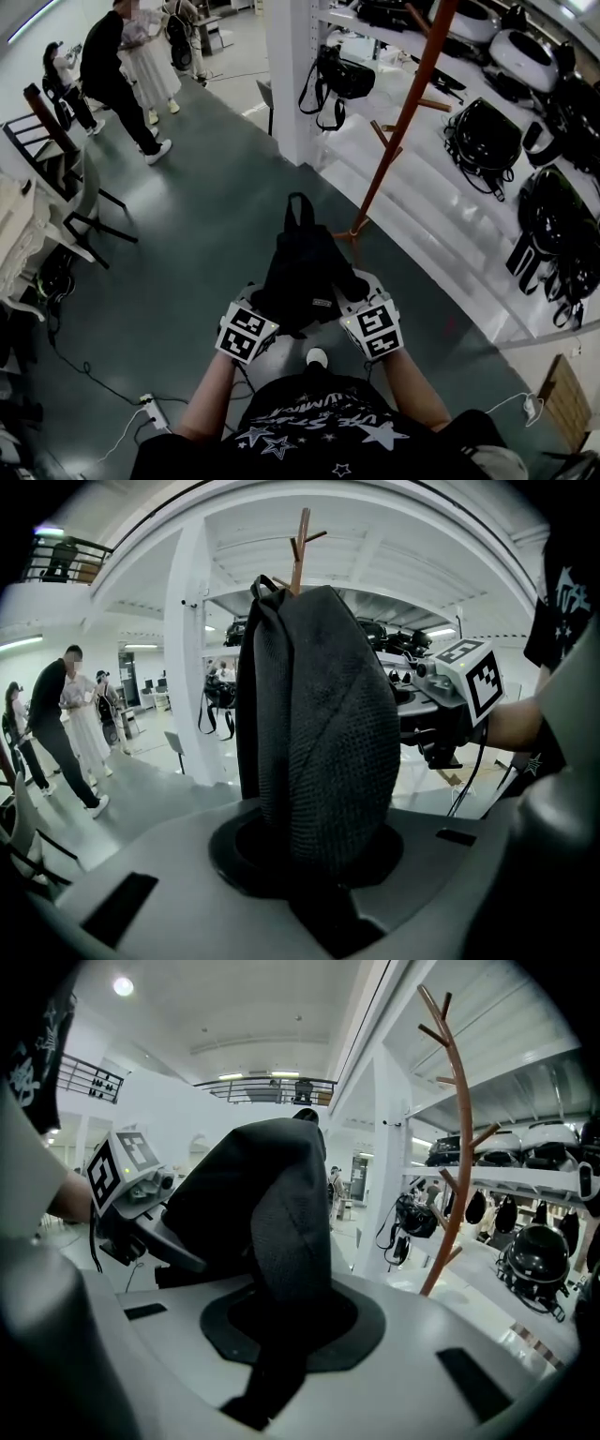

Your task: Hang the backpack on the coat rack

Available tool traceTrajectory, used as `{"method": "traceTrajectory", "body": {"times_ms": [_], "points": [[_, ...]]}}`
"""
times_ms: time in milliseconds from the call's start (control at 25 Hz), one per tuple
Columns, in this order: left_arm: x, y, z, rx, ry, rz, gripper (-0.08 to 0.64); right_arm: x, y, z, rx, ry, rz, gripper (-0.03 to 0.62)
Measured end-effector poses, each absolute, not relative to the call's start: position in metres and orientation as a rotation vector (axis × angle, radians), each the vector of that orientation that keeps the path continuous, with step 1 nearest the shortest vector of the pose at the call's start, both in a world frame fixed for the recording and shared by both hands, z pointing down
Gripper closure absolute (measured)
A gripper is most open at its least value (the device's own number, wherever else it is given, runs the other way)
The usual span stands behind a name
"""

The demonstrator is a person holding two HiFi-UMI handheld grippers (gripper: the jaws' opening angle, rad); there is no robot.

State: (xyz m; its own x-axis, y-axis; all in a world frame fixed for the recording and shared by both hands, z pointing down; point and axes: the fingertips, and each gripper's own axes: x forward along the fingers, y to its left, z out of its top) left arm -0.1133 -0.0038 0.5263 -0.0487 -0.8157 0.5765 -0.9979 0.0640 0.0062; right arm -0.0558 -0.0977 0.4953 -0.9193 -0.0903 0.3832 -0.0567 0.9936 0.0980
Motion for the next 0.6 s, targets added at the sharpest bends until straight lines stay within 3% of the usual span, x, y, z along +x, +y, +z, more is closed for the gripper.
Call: {"method": "traceTrajectory", "body": {"times_ms": [600], "points": [[-0.131, -0.118, 0.524, 1.951, -1.793, 0.608, 0.471, -0.067, -0.204, 0.491, 0.292, -2.735, -0.100, 0.531]]}}
